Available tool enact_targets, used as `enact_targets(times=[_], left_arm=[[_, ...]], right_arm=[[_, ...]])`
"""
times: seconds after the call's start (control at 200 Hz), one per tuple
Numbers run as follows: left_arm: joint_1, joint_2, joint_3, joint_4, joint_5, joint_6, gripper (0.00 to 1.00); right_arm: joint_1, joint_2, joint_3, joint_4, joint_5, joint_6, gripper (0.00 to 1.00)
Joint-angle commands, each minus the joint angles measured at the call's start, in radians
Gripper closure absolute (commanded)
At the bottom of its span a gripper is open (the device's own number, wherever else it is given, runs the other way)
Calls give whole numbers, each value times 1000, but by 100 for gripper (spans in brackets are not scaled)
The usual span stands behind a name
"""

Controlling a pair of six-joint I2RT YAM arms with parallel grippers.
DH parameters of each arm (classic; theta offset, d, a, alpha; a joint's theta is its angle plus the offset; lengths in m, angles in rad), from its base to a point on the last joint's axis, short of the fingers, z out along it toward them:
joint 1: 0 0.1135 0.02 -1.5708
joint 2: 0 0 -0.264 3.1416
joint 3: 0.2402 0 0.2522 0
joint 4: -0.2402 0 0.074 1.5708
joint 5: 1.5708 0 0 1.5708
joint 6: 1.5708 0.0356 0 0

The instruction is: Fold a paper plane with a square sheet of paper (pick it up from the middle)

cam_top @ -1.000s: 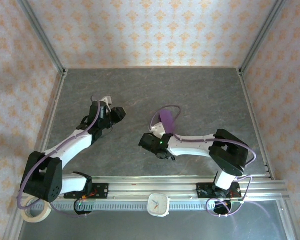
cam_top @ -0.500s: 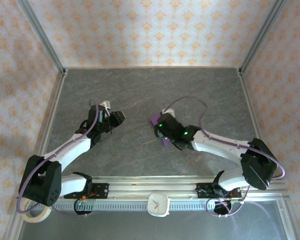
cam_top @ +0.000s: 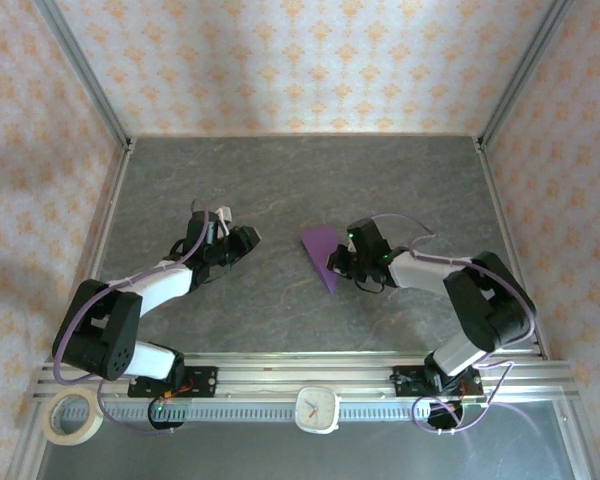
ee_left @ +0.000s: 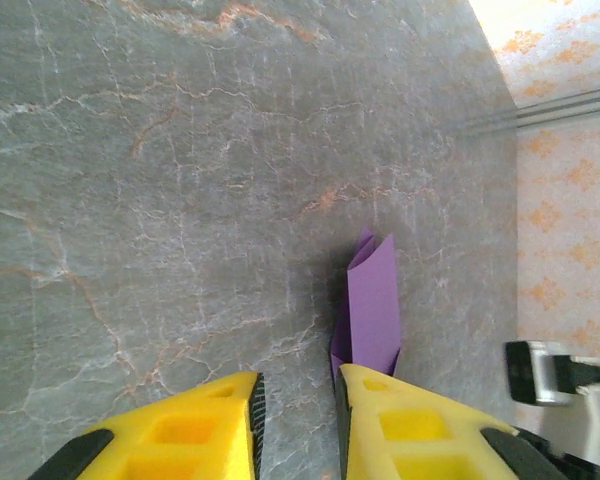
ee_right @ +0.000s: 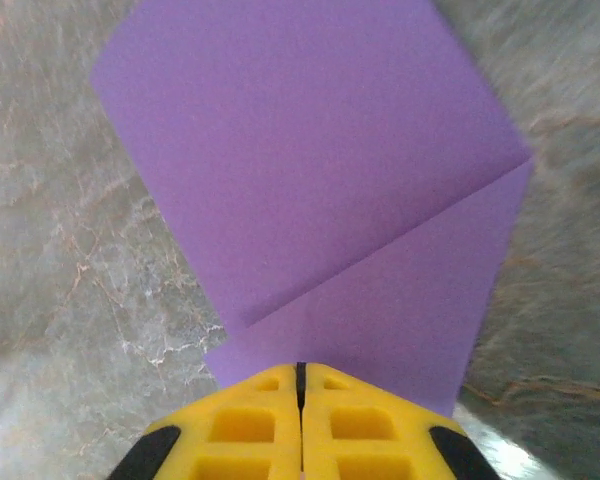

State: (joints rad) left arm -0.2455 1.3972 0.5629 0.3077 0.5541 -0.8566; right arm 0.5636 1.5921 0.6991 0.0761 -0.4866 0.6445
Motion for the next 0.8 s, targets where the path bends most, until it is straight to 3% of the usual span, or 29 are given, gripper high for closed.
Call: enact_targets(times=[0.0,0.18,0.45,0.796], left_arm=[[-8,17,3,51,29,-10,73],[-11,41,8,63,44,-9,73],[-12,46,-16,89,57,-10,73],[-12,69,-11,97,111,4,76]], right_arm=[[-5,45,-3,57,-66,61,94],[3,91,-42,71,-42,177,96],[55,-14,-246,285,117,494,91],[300,-62,-330,598,452,907,89]])
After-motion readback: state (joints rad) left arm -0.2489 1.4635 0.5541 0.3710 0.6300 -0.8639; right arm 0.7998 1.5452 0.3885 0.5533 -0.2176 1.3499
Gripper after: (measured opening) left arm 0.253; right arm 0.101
